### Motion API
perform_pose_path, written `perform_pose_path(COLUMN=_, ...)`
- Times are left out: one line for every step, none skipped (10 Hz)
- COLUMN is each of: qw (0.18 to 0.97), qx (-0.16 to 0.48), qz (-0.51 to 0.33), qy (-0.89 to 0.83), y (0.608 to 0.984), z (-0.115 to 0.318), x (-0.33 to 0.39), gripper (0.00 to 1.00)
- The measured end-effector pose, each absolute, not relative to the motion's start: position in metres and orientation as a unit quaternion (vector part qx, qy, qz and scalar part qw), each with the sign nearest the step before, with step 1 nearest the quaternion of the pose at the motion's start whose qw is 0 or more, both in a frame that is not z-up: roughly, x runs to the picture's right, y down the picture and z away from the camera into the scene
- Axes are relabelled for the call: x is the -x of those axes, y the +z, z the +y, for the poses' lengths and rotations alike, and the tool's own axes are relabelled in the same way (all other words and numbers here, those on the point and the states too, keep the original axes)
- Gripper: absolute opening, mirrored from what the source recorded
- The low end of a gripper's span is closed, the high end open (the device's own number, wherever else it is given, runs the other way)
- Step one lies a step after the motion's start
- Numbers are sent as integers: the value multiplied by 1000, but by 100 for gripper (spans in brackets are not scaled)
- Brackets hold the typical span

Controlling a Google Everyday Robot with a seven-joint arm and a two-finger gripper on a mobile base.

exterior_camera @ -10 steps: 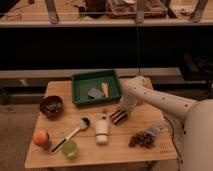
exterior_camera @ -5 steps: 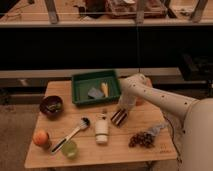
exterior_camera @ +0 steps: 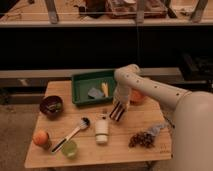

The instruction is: Place eraser in plastic cup

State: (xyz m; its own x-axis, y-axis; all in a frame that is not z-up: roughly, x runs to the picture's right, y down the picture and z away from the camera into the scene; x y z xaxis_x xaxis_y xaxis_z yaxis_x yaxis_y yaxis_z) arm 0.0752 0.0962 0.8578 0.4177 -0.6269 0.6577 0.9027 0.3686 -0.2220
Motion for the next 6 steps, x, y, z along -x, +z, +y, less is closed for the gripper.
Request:
perform_pose_path(qw=779, qx=283, qz=-250, qy=-500, y=849, z=90, x=-59, gripper=9)
perform_pose_path(qw=769, qx=279, qz=-259, qy=-513, y=840, z=85, x=-48, gripper=9)
perform_pose_path(qw=756, qx=274, qz=-273, qy=-528, y=831, z=84, x=-37, gripper=9)
perform_pose_path(qw=741, qx=265, qz=-291, qy=-544, y=817, z=87, x=-27, gripper=9)
perform_pose_path(qw=729, qx=255, qz=-306, qy=-557, y=803, z=91, x=-19, gripper=9)
perform_pose_path(qw=716, qx=247, qz=-319, qy=-570, y=790, z=96, x=-9, gripper=9)
